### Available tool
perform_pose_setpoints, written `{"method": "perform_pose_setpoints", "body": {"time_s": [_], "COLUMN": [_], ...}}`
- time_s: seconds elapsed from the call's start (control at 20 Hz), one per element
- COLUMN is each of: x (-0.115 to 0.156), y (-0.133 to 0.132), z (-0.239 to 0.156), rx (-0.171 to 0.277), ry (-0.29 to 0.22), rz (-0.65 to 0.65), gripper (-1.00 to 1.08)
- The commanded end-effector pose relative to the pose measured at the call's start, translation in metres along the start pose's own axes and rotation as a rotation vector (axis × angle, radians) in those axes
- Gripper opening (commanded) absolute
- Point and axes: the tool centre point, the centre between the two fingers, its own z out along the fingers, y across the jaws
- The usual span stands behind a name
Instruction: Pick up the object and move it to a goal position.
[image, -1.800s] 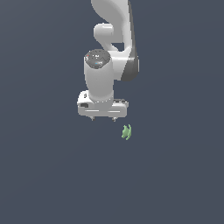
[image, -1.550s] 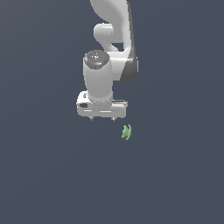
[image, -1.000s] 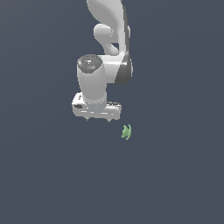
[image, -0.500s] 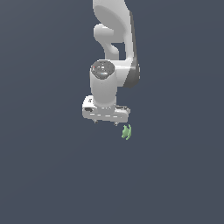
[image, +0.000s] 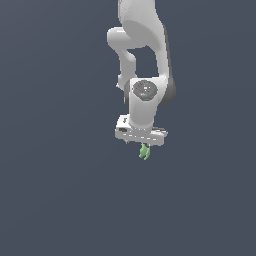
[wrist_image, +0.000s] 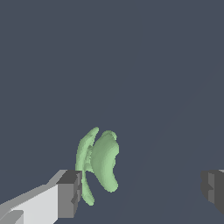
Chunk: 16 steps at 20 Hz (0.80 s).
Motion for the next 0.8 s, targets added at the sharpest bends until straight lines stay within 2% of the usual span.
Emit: {"method": "perform_pose_setpoints", "body": {"time_s": [0.0, 0.35, 0.75], "x": [-0.004, -0.012, -0.013], "y": [-0.014, -0.036, -0.037], "z": [0.007, 0.018, 0.024], "rx": [0.002, 0.005, 0.005], "ry": [0.002, 0.003, 0.003], "rz": [0.017, 0.04, 0.04], "gripper": [1.0, 1.0, 1.0]}}
